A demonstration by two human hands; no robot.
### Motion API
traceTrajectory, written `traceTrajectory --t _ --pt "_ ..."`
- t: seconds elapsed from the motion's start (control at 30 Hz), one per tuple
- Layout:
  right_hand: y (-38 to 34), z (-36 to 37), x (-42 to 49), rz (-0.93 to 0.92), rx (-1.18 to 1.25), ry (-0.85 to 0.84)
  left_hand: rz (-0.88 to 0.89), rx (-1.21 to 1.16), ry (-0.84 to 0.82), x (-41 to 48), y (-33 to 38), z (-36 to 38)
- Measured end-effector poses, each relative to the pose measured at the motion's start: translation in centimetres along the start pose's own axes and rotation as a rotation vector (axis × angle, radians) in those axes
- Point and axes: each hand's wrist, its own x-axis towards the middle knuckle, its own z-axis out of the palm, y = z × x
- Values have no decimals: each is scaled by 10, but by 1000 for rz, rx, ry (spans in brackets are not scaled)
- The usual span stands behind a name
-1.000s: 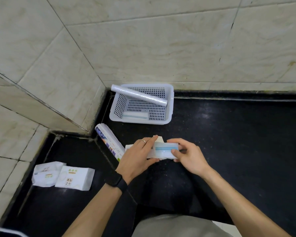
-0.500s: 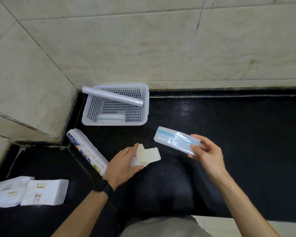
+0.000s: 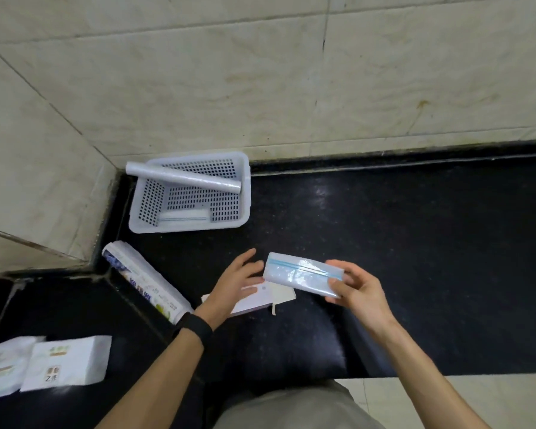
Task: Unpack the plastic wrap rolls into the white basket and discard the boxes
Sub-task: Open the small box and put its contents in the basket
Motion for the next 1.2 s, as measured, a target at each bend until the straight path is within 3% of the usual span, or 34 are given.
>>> traceTrajectory --t 0.03,0.13,0.27,0.43,0.6,0.8,0.93,1.03,1.2 --pt "-2 5 0 -2 -13 -40 -30 -78 -14 -4 7 -2" --pt "-8 27 4 -12 -43 -147 59 36 10 -14 12 -14" --pt "-15 59 14 -26 -90 -233 216 124 227 -22 7 -37" --pt "-21 95 22 -93 -274 -318 285 248 443 -34 0 -64" --pt "-39 123 35 -196 -683 -468 266 199 409 -45 0 -93" --pt "-75 172 47 -275 -923 -732 316 122 376 -44 5 -125" --pt "-90 202 70 -355 -1010 -694 364 34 377 -26 14 -144" --pt "-105 220 102 -392 -1064 -540 329 88 438 -2 23 -164" --pt "-122 251 177 -356 -1196 -338 288 667 666 45 27 -209"
